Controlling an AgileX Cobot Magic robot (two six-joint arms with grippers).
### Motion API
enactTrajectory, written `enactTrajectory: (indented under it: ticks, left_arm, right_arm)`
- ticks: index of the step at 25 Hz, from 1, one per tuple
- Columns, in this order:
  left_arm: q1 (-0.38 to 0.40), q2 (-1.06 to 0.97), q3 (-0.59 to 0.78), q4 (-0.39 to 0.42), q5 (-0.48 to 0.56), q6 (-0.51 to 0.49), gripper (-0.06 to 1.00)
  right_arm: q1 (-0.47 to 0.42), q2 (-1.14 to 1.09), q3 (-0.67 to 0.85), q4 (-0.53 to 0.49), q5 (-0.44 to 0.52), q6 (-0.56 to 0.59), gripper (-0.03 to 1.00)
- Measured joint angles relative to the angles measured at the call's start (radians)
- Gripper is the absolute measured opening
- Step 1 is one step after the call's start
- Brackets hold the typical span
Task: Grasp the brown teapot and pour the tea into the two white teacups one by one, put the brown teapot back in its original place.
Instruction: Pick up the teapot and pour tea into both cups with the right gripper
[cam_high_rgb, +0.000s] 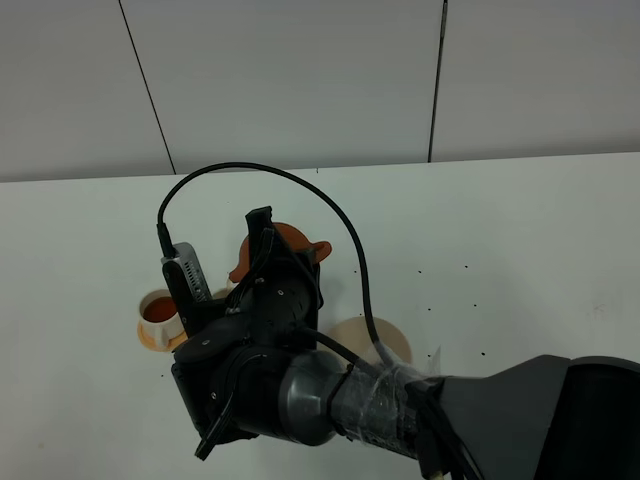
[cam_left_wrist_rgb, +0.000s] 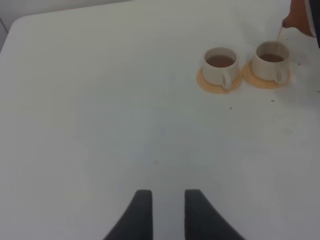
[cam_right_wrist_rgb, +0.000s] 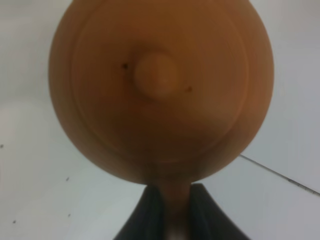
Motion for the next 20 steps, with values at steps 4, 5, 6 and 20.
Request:
enactTrajectory:
  ticks: [4,5,6,20]
  left_arm:
    - [0.000,0.000,0.000,0.000,0.000,0.000,0.23]
    - [0.000,0.000,0.000,0.000,0.000,0.000,0.23]
    - [0.000,0.000,0.000,0.000,0.000,0.001,0.23]
    - [0.000,0.000,0.000,0.000,0.000,0.001,0.23]
  right_arm:
    - [0.002,0.006,0.000,-0.011,0.012,0.000,0.09]
    - [0.004,0.012,0.000,-0.019,0.019,0.000,0.09]
    - [0.008,0.019,0.000,-0.024,0.021,0.000,0.09]
    - [0.036,0.036,0.000,-0.052,0.028,0.011,0.09]
